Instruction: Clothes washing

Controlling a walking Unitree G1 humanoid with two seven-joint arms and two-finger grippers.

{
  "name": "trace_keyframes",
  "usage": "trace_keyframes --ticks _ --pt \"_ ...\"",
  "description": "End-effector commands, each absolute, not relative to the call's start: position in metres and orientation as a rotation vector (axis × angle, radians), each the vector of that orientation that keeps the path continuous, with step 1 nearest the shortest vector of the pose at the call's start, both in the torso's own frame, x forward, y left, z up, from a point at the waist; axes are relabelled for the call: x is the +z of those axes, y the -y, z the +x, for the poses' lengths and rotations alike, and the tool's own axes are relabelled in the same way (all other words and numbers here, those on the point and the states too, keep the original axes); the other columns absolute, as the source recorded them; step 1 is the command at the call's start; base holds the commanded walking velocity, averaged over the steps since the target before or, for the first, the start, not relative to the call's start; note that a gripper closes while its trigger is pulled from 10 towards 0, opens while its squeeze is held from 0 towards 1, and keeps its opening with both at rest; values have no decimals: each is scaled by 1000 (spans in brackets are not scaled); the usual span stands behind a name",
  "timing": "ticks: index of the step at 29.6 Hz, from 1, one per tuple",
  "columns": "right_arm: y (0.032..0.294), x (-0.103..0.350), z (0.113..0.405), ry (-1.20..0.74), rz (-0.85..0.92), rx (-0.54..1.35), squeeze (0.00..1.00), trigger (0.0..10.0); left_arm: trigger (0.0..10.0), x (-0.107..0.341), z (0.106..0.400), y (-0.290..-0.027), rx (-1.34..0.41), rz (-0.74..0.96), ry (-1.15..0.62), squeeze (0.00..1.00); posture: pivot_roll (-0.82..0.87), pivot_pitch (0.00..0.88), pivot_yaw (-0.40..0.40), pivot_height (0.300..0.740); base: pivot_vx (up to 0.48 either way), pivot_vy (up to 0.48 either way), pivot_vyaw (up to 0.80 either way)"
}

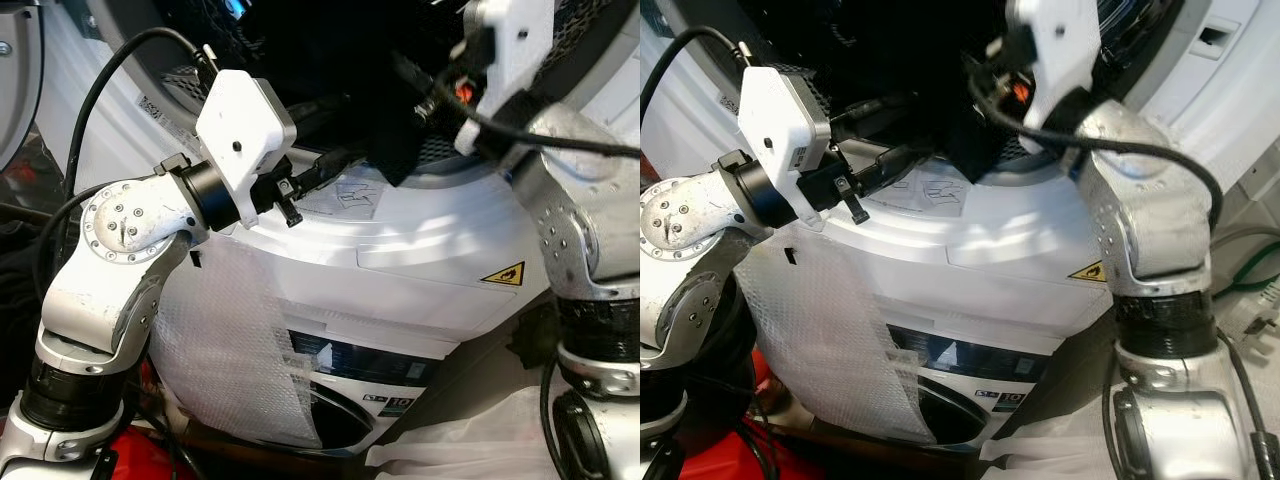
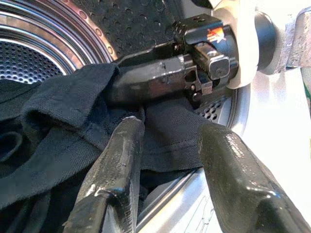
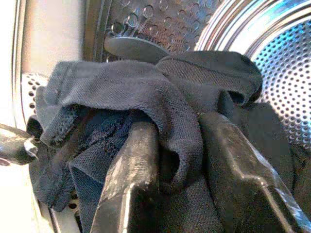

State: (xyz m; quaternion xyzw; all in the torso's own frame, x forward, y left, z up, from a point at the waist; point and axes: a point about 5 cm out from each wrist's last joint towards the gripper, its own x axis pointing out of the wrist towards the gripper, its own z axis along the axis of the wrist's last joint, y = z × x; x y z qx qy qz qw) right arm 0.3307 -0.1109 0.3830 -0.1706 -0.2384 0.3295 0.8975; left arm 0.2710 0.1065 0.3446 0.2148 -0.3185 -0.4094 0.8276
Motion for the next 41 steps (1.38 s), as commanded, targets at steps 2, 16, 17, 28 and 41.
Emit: trace_keyframes --ticks 2,16,17,28,41 --pt "117 383 327 500 -343 655 1000 10000 10000 357 274 -103 -850 482 735 0 198 130 -147 740 0 0 0" --pt "123 399 303 680 -93 742 0 10000 10000 361 309 -109 -856 479 468 1000 203 138 -131 740 0 0 0" --pt "123 399 301 687 -93 753 0 10000 10000 362 312 -109 -861 452 452 1000 203 138 -131 740 0 0 0" --pt "118 390 281 712 -163 840 0 10000 10000 406 361 -93 -905 415 357 0 173 172 -101 740 0 0 0" --pt "130 381 242 752 -48 868 0 10000 10000 404 384 -67 -1089 456 383 0 45 229 -58 740 0 0 0"
